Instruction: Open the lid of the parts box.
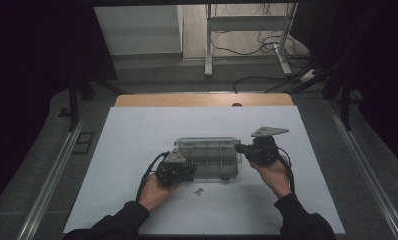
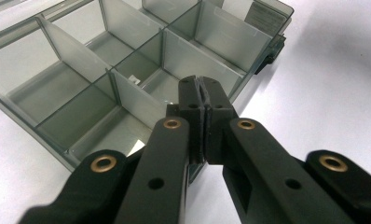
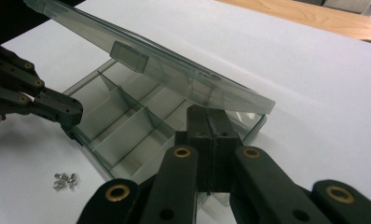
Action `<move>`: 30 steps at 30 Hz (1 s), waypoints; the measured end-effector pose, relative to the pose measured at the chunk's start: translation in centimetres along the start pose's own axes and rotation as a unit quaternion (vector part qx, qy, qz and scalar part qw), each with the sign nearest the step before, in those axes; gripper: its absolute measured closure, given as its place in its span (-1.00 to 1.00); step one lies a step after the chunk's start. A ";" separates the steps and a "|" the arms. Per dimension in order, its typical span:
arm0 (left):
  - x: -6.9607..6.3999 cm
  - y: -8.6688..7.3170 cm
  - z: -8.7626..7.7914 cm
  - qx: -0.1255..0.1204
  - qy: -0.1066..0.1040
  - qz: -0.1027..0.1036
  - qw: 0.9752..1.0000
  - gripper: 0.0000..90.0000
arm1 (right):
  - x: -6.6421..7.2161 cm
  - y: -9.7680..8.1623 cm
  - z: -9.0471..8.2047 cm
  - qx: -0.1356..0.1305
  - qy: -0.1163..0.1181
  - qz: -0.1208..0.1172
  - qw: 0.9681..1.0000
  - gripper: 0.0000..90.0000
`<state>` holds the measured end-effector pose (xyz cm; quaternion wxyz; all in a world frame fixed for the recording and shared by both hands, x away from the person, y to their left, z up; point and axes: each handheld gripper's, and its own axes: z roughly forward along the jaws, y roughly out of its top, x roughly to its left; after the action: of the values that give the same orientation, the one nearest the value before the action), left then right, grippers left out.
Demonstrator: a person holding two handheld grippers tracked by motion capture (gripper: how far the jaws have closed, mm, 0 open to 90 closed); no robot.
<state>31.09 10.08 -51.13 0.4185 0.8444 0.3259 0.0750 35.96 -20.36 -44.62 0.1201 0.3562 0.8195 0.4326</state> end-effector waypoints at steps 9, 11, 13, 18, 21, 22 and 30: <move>0.0 0.0 0.1 0.000 -0.003 0.000 1.000 0.98 | -0.3 0.5 0.4 -0.005 -0.003 0.003 1.000 0.98; 0.0 -0.1 0.1 -0.001 -0.003 -0.001 1.000 0.98 | -0.4 0.6 0.5 -0.006 -0.003 0.003 1.000 0.98; 0.0 -0.1 0.1 -0.001 -0.004 -0.001 1.000 0.98 | -0.5 0.7 0.7 -0.006 -0.003 0.004 1.000 0.98; 0.0 -0.1 0.1 -0.003 -0.005 -0.002 1.000 0.98 | -0.8 0.9 1.3 -0.005 -0.006 0.003 1.000 0.98; 0.0 -0.2 0.1 -0.004 -0.006 -0.002 1.000 0.98 | -0.9 0.9 1.4 -0.004 -0.007 0.005 1.000 0.98; 0.0 -0.2 0.1 -0.004 -0.007 -0.002 1.000 0.98 | -1.0 1.0 1.5 -0.004 -0.009 0.004 1.000 0.98; 0.1 -0.2 0.1 -0.004 -0.010 -0.004 1.000 0.97 | -1.5 1.2 2.3 -0.002 -0.016 0.006 1.000 0.98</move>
<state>31.12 10.14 -51.35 0.4256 0.8418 0.3252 0.0664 38.74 -19.52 -45.19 0.1314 0.3676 0.8144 0.4294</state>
